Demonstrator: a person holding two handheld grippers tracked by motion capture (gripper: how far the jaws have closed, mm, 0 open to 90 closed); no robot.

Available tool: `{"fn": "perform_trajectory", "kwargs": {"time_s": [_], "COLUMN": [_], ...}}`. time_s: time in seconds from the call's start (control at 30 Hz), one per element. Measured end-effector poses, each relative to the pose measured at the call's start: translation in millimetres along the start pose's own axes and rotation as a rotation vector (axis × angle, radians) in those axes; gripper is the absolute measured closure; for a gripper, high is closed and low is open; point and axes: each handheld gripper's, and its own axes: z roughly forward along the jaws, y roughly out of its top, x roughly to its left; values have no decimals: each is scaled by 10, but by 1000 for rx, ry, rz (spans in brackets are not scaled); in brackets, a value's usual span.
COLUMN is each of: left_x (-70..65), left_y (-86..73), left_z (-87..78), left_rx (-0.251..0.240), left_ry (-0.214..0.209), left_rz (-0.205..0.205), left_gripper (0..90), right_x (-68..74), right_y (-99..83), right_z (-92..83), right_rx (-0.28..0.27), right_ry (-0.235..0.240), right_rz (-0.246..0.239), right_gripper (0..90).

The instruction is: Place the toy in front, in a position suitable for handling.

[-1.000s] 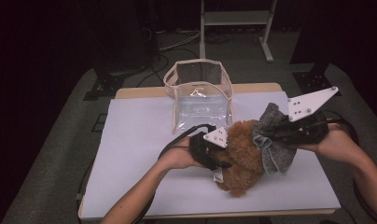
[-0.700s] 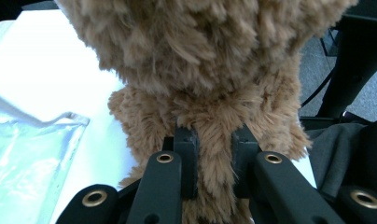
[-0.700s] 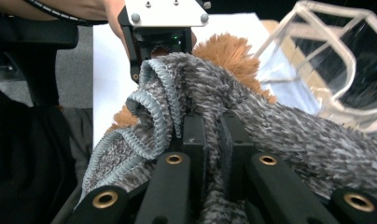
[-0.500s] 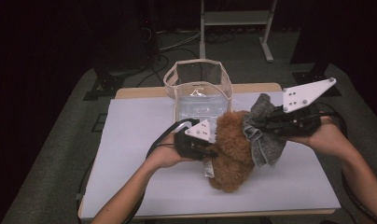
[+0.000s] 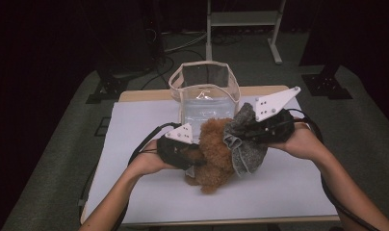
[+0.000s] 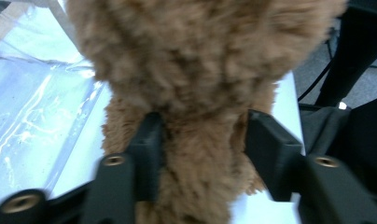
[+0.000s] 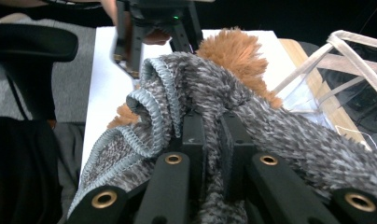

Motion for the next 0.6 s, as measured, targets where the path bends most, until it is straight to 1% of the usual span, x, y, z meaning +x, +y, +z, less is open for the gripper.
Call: {"fn": "perform_trajectory", "kwargs": {"time_s": [0.07,0.1,0.13,0.2,0.23,0.27,0.3,0.33,0.37,0.4,0.47,0.53,0.6], "left_x": [-28,-36,-33,-20,12,12,30,29,29,38,42,65,70], "left_y": [34,56,79,89,88,88,90,91,91,93,94,89,87], "left_z": [6,22,53,82,138,138,191,203,203,196,188,167,170], "left_rx": [-15,-13,-5,-3,0,0,-15,-23,-23,-31,-38,-61,-74], "left_ry": [1,-3,9,15,25,25,21,24,24,37,41,49,51], "left_rz": [1,5,10,5,-10,-10,-15,-21,-21,-19,-22,-42,-52], "left_gripper": [356,338,330,298,287,287,305,338,401,476,561,608,631], "right_x": [-30,-37,-36,-23,5,5,21,27,27,30,25,12,2], "right_y": [-13,-14,-9,6,41,41,64,71,71,71,62,26,-12], "right_z": [12,26,40,60,72,72,79,84,84,83,72,13,-35], "right_rx": [-13,-19,-22,-24,-20,-20,-23,-18,-18,-10,-9,-16,-15], "right_ry": [-9,-8,1,6,3,3,8,9,9,6,3,-11,-22], "right_rz": [18,18,22,17,4,4,-5,-9,-9,-10,-11,-1,7], "right_gripper": [814,814,814,814,814,814,813,814,814,813,813,811,810]}}
